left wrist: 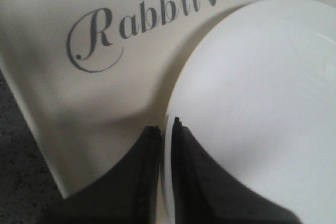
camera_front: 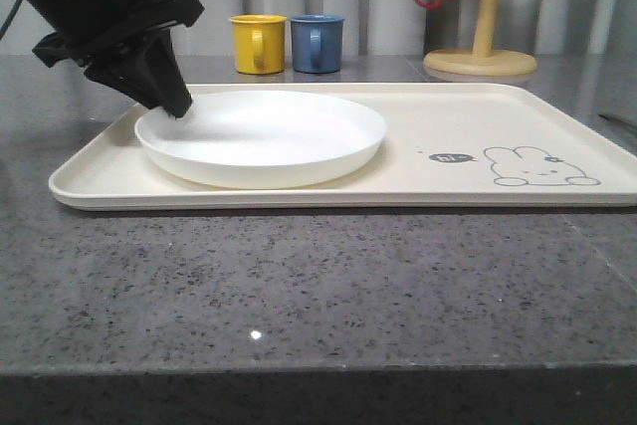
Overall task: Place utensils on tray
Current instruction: 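Grasp the white plate rim with the left gripper and set it on the tray, then open the left gripper and lift it away from the plate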
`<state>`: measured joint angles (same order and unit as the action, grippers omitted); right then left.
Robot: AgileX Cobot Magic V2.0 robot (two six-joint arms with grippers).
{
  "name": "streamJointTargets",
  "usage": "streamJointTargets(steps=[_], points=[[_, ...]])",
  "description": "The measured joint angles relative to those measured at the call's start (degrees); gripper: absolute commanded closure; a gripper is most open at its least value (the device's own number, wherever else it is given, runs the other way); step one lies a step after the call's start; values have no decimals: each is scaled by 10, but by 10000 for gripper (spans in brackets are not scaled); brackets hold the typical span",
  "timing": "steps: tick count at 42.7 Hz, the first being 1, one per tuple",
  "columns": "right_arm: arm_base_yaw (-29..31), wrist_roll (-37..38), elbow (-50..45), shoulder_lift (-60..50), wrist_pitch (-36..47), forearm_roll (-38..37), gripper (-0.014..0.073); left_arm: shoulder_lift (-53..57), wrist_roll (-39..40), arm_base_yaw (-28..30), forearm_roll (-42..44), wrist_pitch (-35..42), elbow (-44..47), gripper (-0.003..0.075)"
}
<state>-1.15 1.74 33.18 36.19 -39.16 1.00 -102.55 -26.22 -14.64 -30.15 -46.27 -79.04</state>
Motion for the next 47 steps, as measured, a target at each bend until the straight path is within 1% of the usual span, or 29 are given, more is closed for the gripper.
streamJointTargets(steps=[1, 5, 8, 13, 19, 22, 27, 30, 36, 39, 42, 47], points=[[0, 0, 0, 0, 0, 0, 119, 0, 1, 0, 0, 0, 0, 445], [0, 0, 0, 0, 0, 0, 119, 0, 1, 0, 0, -2, 0, 332], [0, 2, 0, 0, 0, 0, 119, 1, 2, 0, 0, -6, 0, 303], [0, 2, 0, 0, 0, 0, 119, 27, 3, 0, 1, -19, 0, 302], [0, 2, 0, 0, 0, 0, 119, 98, 5, -9, 17, -43, 0, 302], [0, 2, 0, 0, 0, 0, 119, 141, 6, -31, 43, -57, 0, 302], [0, 2, 0, 0, 0, 0, 119, 217, 23, -89, 92, -68, 23, 303], [0, 2, 0, 0, 0, 0, 119, 267, 51, -127, 128, -72, 52, 303], [0, 0, 0, 0, 0, 0, 119, 361, 140, -188, 225, -73, 126, 303], [0, 0, 0, 0, 0, 0, 119, 404, 187, -202, 268, -73, 162, 302], [0, 0, 0, 0, -2, 1, 119, 442, 217, -206, 289, -73, 195, 302], [0, 0, 0, 1, -2, 4, 123, 486, 233, -209, 301, -73, 234, 302]])
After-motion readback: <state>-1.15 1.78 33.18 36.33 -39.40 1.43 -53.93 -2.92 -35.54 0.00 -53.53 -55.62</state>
